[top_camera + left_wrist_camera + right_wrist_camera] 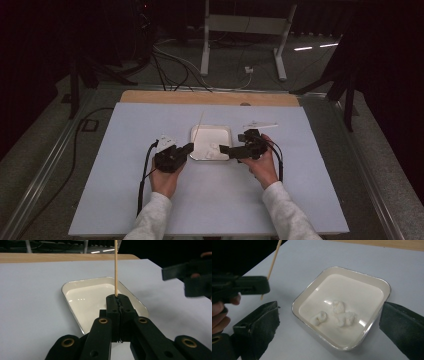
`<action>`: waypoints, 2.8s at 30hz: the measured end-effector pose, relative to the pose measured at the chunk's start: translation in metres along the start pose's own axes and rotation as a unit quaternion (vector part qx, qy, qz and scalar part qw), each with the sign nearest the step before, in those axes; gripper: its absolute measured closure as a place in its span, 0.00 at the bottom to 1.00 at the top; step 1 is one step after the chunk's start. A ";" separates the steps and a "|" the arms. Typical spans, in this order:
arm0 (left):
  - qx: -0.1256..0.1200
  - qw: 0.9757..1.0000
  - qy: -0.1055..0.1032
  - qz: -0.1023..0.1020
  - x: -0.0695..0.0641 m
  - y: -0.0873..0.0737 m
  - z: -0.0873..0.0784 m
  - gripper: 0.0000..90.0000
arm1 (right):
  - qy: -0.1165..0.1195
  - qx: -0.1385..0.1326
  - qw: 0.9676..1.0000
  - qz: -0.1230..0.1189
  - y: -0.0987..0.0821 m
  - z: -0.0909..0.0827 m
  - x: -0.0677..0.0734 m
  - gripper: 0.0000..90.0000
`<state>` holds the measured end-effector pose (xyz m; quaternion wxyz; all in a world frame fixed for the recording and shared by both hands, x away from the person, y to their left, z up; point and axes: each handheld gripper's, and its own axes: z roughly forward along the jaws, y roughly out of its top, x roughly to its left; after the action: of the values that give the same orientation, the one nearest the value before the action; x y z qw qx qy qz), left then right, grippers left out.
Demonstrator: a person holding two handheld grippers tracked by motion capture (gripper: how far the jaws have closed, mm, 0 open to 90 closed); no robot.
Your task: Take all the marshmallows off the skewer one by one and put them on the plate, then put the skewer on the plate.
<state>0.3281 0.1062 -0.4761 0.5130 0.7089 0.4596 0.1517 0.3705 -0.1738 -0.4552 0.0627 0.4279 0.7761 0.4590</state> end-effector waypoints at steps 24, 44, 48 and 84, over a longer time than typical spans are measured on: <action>0.038 0.997 0.054 -0.034 0.003 0.008 0.046 1.00 | -0.044 -0.020 0.999 -0.017 -0.033 -0.037 -0.010 0.02; 0.099 0.989 0.095 -0.046 0.003 -0.011 0.080 1.00 | -0.053 -0.044 0.998 0.008 -0.067 -0.065 -0.021 0.02; 0.110 0.987 0.101 -0.055 0.000 -0.013 0.083 0.99 | -0.054 -0.048 0.997 0.010 -0.067 -0.065 -0.022 0.02; 0.021 0.997 0.039 -0.069 0.015 0.013 0.027 0.03 | -0.065 -0.048 0.997 -0.003 -0.069 -0.067 -0.018 0.02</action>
<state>0.3611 0.1014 -0.4801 0.4889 0.6794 0.5305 0.1341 0.3073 -0.2458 -0.4752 0.1351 0.4513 0.7488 0.4663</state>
